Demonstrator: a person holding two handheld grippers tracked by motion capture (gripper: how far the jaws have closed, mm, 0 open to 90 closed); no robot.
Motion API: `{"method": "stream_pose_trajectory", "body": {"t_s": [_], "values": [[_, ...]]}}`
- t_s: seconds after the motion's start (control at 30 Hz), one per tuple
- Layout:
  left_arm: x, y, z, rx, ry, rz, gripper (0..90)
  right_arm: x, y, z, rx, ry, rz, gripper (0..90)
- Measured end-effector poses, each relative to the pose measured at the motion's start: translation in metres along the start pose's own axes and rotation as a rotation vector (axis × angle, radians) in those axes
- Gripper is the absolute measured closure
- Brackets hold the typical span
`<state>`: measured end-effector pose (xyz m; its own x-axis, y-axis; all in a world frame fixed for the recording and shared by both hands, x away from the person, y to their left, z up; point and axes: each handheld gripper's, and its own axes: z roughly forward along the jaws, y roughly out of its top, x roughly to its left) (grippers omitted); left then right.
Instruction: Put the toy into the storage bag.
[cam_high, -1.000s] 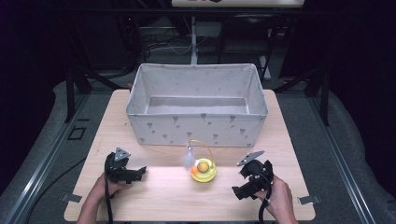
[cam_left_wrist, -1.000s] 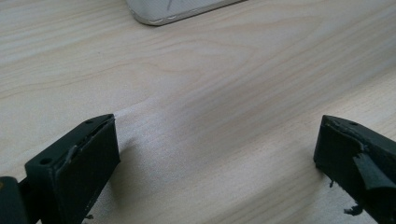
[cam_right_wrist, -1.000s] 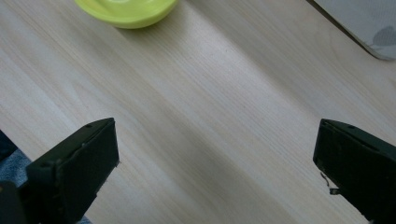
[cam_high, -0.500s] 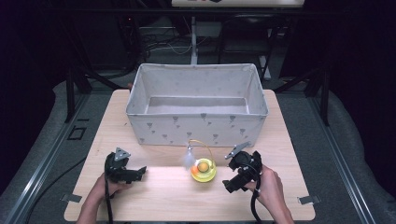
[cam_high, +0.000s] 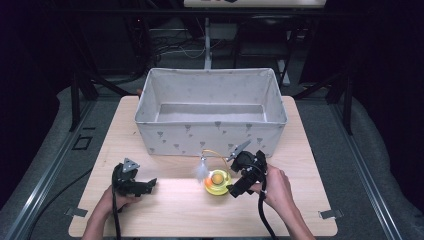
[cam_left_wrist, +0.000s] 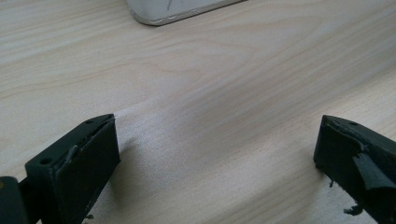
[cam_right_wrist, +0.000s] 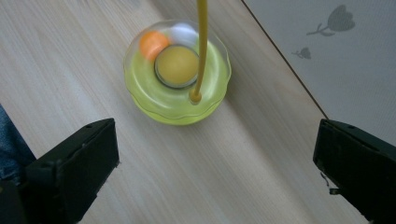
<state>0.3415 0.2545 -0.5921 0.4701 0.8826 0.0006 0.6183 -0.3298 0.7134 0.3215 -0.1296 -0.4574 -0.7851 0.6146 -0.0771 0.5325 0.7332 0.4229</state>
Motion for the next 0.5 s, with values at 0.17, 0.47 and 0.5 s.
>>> {"method": "stream_pose_trajectory", "body": {"t_s": [0.17, 0.47, 0.5], "values": [[0.0, 0.0, 0.0, 0.0, 0.0, 0.0, 0.1, -0.002, 0.013, -0.005, -0.001, 0.002, -0.02, 0.1], [0.0, 0.0, 0.0, 0.0, 0.0, 0.0, 0.1, 0.002, 0.035, -0.012, 0.008, -0.005, -0.065, 5.5], [0.0, 0.0, 0.0, 0.0, 0.0, -0.001, 0.1, 0.003, 0.037, -0.013, 0.009, -0.01, -0.076, 11.4]]}}
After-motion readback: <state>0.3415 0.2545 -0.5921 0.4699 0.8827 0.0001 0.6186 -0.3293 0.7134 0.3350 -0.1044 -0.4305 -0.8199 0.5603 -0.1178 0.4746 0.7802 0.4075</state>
